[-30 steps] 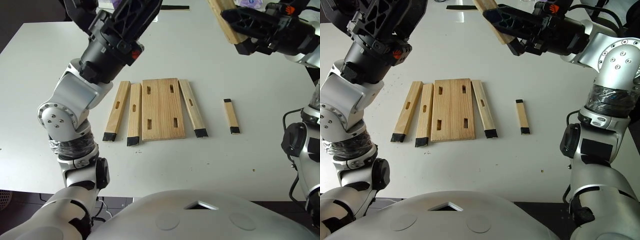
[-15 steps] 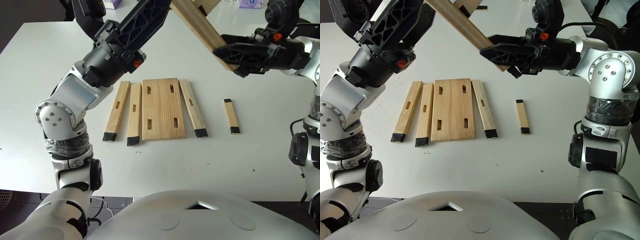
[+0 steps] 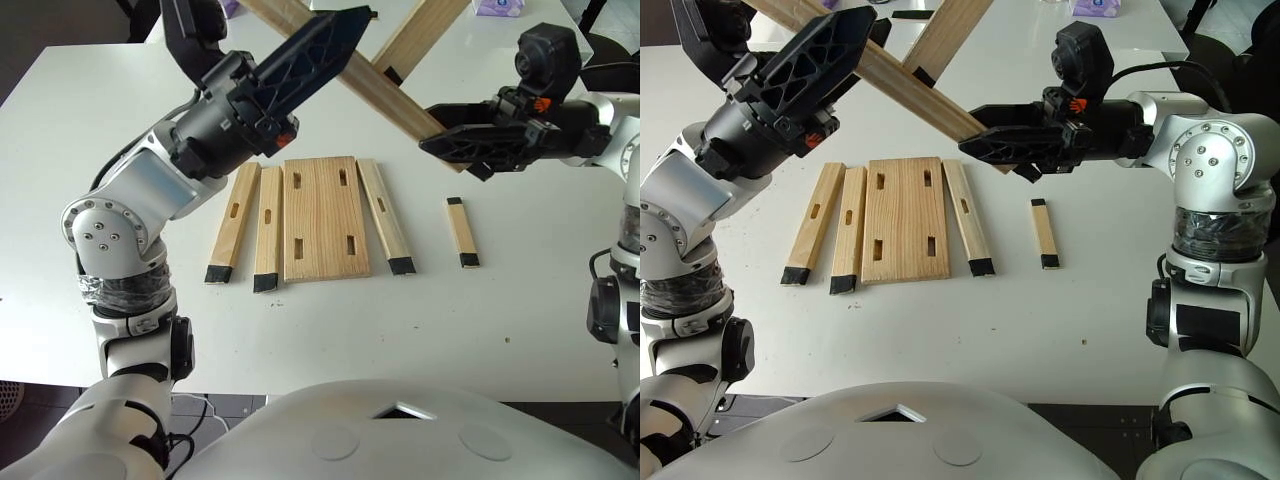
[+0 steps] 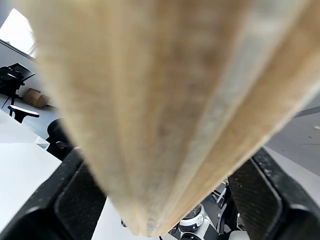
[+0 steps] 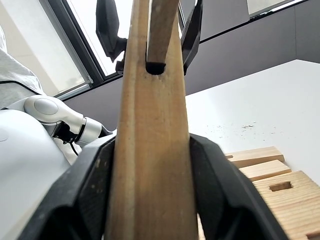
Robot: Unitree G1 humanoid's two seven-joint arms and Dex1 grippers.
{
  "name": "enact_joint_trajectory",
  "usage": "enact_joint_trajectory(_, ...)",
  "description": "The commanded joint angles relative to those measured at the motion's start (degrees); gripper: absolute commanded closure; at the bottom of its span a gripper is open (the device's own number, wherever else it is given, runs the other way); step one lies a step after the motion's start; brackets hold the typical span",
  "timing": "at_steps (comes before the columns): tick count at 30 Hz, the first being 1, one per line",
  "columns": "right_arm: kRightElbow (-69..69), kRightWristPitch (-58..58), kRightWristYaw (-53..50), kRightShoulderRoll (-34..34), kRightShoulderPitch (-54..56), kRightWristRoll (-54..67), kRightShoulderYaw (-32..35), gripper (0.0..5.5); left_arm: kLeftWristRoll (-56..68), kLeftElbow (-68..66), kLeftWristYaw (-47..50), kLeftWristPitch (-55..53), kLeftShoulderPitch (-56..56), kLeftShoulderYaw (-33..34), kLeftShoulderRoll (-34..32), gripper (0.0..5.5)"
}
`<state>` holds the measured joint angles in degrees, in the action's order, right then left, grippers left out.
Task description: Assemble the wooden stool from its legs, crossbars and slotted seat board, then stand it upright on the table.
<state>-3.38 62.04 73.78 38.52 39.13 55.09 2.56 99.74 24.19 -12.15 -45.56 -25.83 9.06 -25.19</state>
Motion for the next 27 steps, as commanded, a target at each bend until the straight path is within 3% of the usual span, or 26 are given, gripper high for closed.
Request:
enact_joint_trajectory(1, -0.42, -0.8, -0.48, -0.16, 1.05, -0.17, -0.04, 3.4, -0.13, 0.56, -0.37, -0.02, 0.6, -0.4, -0.55, 1.88)
enact_joint_trajectory(4, -0.59, -1.08, -0.38, 0.14, 0.66, -0.43, -0.31, 3.4, -0.01, 0.45, -0.5, 0.0, 0.65, -0.39, -0.65, 1.88)
enact_joint_trajectory(13, -0.74, -0.38, -1.1, -0.15, 0.63, 0.36, -0.03, 3.4, 0.48, 0.74, -0.68, -0.09, 1.97, -1.19, -0.27, 3.23)
enact_joint_trajectory(21, -0.62, -2.56, -2.96, -1.47, 0.14, -1.44, -0.24, 3.4, -1.27, 0.55, -1.97, 0.61, 2.68, -0.72, -0.34, 3.23)
enact_joint_trajectory(27, 0.35, -6.78, -0.91, -1.22, -0.65, -3.83, -0.86, 2.31, -5.94, 0.26, -3.43, 3.01, 3.58, 0.71, 0.11, 3.35)
